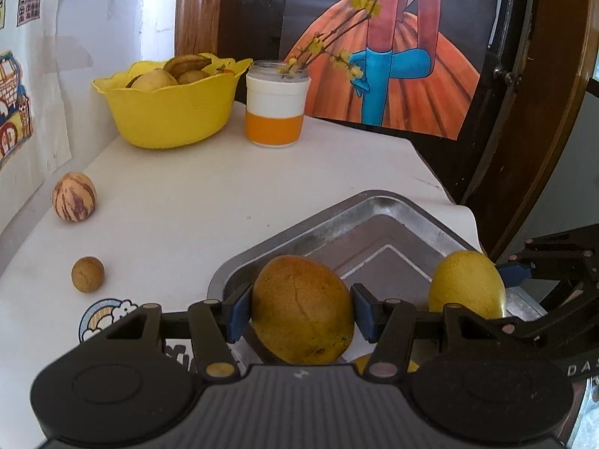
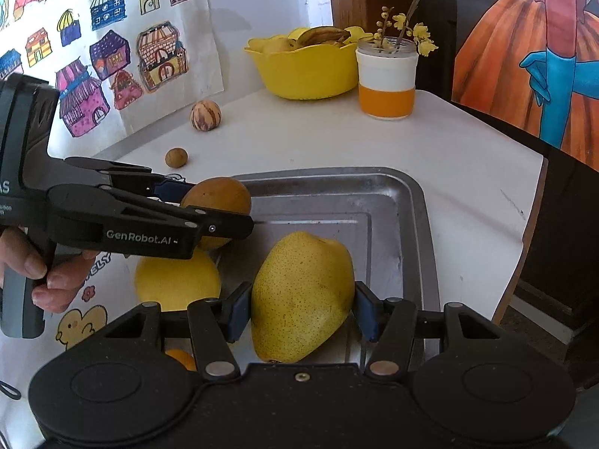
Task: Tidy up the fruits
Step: 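Carry both pears into the tray and open both tools, then lift both open tools out of the tray toward the striped pepino melon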
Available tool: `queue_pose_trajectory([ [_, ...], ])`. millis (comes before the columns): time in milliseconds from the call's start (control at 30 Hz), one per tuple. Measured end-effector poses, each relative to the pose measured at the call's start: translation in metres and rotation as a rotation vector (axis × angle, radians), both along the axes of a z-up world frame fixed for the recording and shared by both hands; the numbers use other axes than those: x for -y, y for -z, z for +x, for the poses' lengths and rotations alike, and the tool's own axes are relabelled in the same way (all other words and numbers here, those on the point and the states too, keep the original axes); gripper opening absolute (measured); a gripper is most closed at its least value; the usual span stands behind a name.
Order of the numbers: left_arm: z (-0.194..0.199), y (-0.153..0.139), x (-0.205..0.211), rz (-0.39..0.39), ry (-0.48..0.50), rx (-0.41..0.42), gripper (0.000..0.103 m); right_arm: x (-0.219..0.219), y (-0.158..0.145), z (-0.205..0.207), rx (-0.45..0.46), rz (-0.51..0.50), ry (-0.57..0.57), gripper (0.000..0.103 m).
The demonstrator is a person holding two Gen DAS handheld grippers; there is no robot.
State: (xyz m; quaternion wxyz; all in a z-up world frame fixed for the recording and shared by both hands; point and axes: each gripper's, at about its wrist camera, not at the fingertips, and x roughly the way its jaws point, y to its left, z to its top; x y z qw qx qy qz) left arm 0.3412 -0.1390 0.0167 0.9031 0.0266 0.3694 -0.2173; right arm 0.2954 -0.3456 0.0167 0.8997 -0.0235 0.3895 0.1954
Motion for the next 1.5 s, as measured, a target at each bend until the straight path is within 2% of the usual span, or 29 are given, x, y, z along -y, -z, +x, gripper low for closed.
queue_pose_trajectory([
  [233, 0.000, 0.004, -0.001, -0.002, -0.018, -0.017, 0.063, -0.004, 0.005, -0.006, 0.017, -0.018, 0.018, 0.059],
  [267, -0.002, 0.004, -0.001, -0.001, -0.024, -0.003, 0.067, -0.005, 0.005, -0.007, 0.021, -0.023, 0.020, 0.059],
  [300, -0.003, 0.002, -0.001, 0.003, -0.031, 0.018, 0.079, -0.006, 0.006, -0.009, 0.026, -0.030, 0.022, 0.059],
  [333, -0.005, 0.000, -0.002, 0.008, -0.040, 0.039, 0.086, -0.006, 0.006, -0.010, 0.030, -0.034, 0.025, 0.059],
  [467, -0.014, -0.010, -0.006, 0.002, -0.059, 0.079, 0.089, -0.006, 0.001, -0.020, 0.062, -0.026, 0.048, 0.062],
  [633, -0.034, -0.018, -0.021, -0.042, -0.124, 0.118, 0.102, -0.011, -0.011, -0.043, 0.124, -0.045, 0.053, 0.075],
  [800, -0.060, -0.021, -0.041, -0.055, -0.176, 0.138, 0.102, -0.015, -0.021, -0.075, 0.144, -0.053, 0.065, 0.087],
  [900, -0.081, -0.025, -0.055, -0.059, -0.195, 0.146, 0.102, -0.018, -0.026, -0.097, 0.139, -0.069, 0.071, 0.100],
  [1033, -0.109, -0.027, -0.072, -0.065, -0.191, 0.139, 0.102, -0.026, -0.029, -0.126, 0.117, -0.101, 0.076, 0.102],
  [1300, -0.154, -0.022, -0.089, -0.045, -0.158, 0.102, 0.102, -0.045, -0.027, -0.166, -0.044, -0.080, 0.065, 0.102],
  [1500, -0.181, -0.018, -0.101, -0.019, -0.116, 0.074, 0.102, -0.065, -0.025, -0.185, -0.103, -0.084, 0.044, 0.102],
])
